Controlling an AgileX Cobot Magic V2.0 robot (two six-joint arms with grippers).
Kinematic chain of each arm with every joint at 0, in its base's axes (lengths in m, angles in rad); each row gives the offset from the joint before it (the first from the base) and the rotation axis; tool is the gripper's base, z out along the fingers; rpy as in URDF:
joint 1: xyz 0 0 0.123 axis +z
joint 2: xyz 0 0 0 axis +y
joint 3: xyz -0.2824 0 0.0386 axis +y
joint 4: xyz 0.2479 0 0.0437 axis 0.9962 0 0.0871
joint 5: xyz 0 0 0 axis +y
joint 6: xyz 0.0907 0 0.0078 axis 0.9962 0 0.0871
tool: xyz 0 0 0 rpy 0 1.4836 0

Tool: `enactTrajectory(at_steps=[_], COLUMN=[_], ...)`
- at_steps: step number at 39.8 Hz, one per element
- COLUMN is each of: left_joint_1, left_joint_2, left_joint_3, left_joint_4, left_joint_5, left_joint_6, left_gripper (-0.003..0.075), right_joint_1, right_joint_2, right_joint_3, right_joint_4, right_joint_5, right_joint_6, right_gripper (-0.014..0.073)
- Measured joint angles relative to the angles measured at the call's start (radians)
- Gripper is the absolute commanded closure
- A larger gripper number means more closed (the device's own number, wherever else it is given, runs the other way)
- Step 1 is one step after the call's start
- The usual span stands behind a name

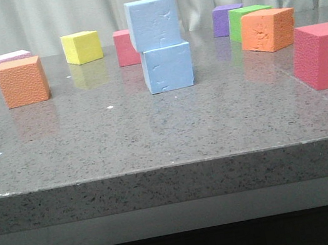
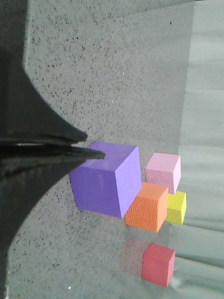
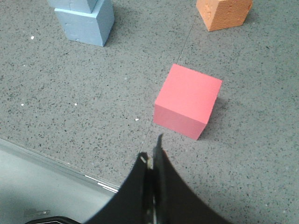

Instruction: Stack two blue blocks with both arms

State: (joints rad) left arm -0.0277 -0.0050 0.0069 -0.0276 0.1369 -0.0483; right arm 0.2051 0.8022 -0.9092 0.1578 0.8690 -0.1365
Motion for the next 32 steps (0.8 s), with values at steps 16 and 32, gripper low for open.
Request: enactTrajectory(at_steps=[16,32], left_joint_1=[-0.019,-0.019], left_joint_2=[0.000,0.000], left_joint_3=[0.000,0.000], left_joint_4=[0.060,0.060], left_joint_5=[-0.050,-0.052], left_joint_6=[-0.046,-0.047], left_gripper=[0.0738,0.0738], right_joint_1=[0.000,0.000], right_joint_2=[0.000,0.000], right_joint_3=[0.000,0.000], right_joint_4=[0.000,0.000], right_joint_5=[0.000,0.000], right_joint_6=[0.000,0.000], right_gripper=[0.0662,0.0662])
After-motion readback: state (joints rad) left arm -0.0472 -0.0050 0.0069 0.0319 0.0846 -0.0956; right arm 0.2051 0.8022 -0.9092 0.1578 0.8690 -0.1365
